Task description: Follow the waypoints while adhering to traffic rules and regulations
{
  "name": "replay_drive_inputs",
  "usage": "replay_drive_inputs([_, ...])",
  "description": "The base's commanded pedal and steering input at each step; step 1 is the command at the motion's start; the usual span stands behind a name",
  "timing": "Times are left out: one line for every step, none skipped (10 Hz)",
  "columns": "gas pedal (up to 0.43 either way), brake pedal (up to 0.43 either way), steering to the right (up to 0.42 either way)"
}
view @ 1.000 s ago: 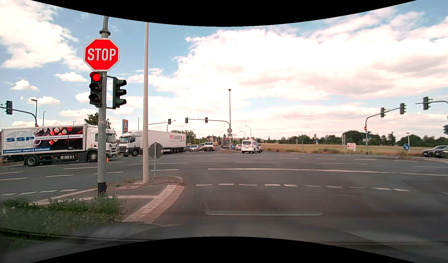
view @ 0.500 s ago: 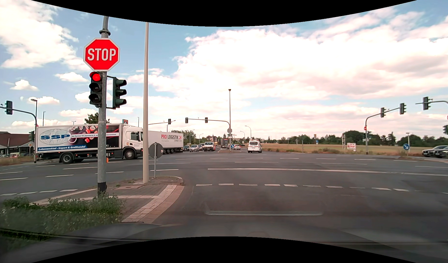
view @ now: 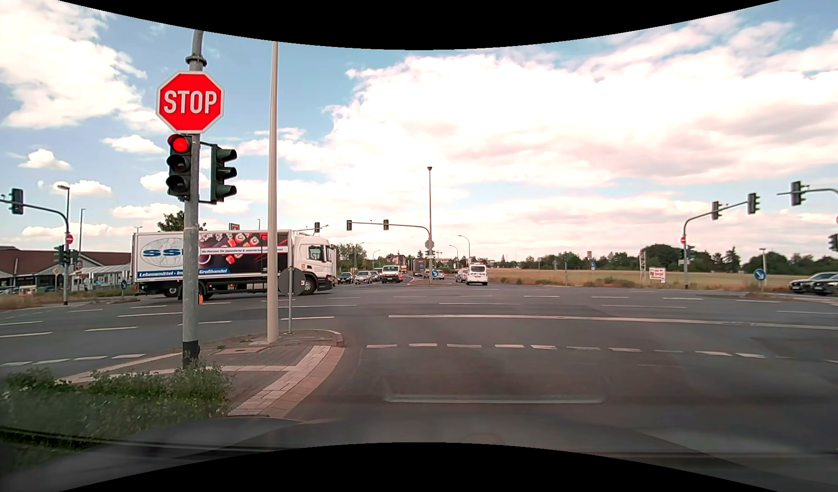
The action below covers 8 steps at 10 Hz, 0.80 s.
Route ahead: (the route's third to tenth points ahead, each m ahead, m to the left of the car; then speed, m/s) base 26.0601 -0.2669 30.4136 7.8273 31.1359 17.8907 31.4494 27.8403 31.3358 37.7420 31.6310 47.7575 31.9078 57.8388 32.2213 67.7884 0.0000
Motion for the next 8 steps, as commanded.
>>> replay_drive_inputs([0.000,0.329,-0.005])
replay_drive_inputs([0.000,0.335,-0.005])
replay_drive_inputs([0.000,0.335,-0.005])
replay_drive_inputs([0.000,0.335,-0.005])
replay_drive_inputs([0.000,0.329,-0.004])
replay_drive_inputs([0.000,0.335,-0.005])
replay_drive_inputs([0.000,0.335,-0.004])
replay_drive_inputs([0.000,0.329,-0.005])
